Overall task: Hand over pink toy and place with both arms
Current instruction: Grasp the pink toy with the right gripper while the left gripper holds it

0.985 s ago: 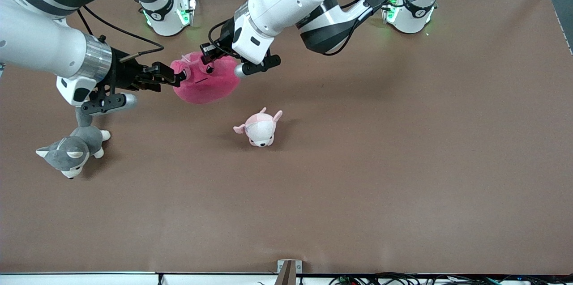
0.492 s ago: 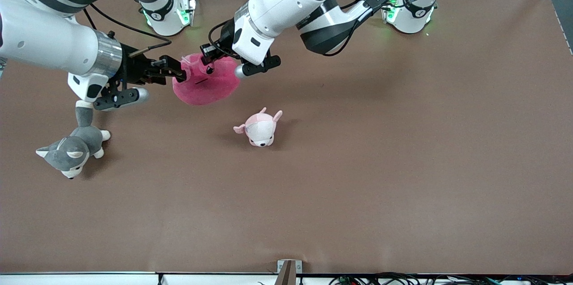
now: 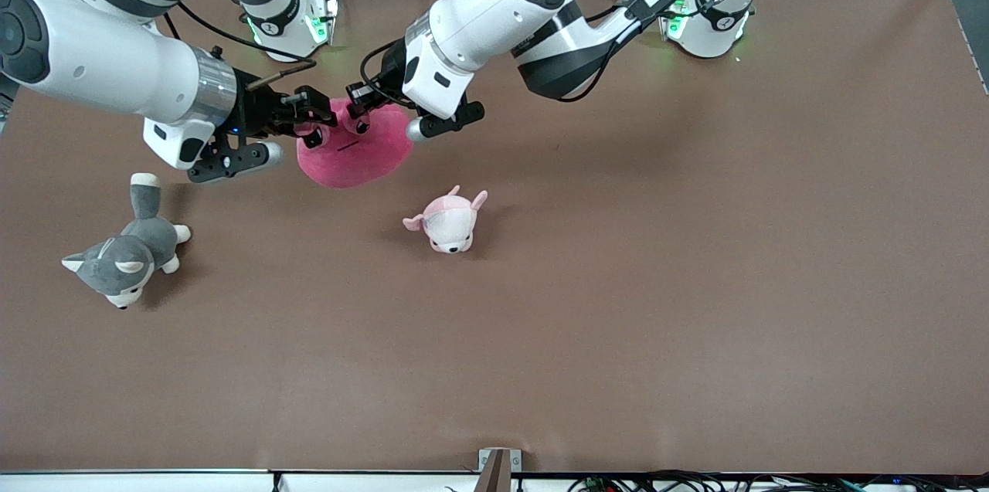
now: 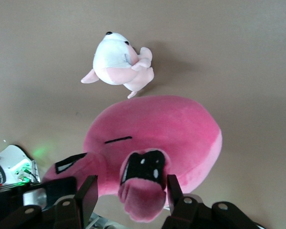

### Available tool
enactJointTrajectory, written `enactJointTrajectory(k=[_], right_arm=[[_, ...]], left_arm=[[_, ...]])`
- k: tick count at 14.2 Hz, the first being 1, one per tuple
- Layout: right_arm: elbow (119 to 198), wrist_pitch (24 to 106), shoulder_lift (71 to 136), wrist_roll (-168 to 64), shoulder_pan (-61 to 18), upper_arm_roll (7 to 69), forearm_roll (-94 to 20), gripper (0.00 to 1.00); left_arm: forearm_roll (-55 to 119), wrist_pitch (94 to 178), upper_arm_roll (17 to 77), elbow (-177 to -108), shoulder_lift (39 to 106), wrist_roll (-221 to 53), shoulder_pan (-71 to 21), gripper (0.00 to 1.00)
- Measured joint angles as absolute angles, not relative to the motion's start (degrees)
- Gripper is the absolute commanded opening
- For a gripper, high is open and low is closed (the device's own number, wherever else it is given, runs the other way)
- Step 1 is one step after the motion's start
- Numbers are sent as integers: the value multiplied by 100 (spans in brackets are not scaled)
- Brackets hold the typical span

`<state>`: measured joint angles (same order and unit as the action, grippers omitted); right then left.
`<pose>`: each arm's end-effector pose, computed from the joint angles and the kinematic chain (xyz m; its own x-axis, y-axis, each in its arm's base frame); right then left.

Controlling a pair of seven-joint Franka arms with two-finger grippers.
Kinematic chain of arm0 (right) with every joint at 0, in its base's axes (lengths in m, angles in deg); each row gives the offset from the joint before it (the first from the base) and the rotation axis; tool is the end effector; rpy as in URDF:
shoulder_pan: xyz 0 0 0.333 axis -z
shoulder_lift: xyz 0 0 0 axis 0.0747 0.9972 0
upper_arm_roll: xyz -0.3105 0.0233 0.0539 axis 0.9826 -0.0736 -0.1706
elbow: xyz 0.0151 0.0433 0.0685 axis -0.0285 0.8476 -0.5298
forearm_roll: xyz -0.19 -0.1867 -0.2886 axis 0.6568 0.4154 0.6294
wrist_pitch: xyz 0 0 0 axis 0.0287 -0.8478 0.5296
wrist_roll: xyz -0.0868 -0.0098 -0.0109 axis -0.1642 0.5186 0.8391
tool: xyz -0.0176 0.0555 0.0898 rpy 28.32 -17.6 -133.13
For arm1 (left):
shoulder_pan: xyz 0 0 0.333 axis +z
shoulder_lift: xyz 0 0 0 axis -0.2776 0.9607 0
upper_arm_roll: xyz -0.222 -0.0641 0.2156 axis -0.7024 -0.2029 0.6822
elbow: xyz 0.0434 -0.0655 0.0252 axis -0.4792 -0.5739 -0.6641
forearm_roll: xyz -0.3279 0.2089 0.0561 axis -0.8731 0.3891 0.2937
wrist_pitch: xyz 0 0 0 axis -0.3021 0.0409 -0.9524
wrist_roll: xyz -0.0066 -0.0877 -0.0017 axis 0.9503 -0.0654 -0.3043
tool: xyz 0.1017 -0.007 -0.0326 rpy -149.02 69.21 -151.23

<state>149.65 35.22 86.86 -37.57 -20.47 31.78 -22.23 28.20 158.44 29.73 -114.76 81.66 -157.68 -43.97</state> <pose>0.5392 0.2086 0.5601 0.9557 0.1619 -0.2456 0.0711 -0.9373 -0.3412 0.4551 -0.6061 0.5308 0.8128 0.3910 -0.4317 0.5824 -0.5586 0.5906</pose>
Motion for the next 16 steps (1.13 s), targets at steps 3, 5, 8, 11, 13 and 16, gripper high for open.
enactJointTrajectory(k=[3, 5, 8, 11, 13, 16], right_arm=[[15004, 3489, 8686, -3756, -2047, 3189, -2136, 51], [15011, 3413, 8686, -3756, -2047, 3193, -2131, 24], [15010, 3287, 8686, -3751, -2047, 3194, -2131, 2], [15007, 3261, 8685, -3745, -2047, 3225, -2131, 2], [15004, 3249, 8683, -3744, -2046, 3254, -2131, 2], [14998, 3095, 8673, -3605, -2046, 3259, -2129, 2]], left_arm=[[2820, 15848, 2973, -11472, 8166, -15768, -4397, 0], [2820, 15848, 2973, -11472, 8166, -15768, -4397, 0], [2820, 15848, 2972, -11472, 8166, -15768, -4398, 0], [2820, 15848, 2970, -11472, 8166, -15768, -4399, 11], [2820, 15848, 2970, -11472, 8166, -15768, -4399, 45], [2938, 15850, 2973, -11447, 8165, -15761, -4383, 100]])
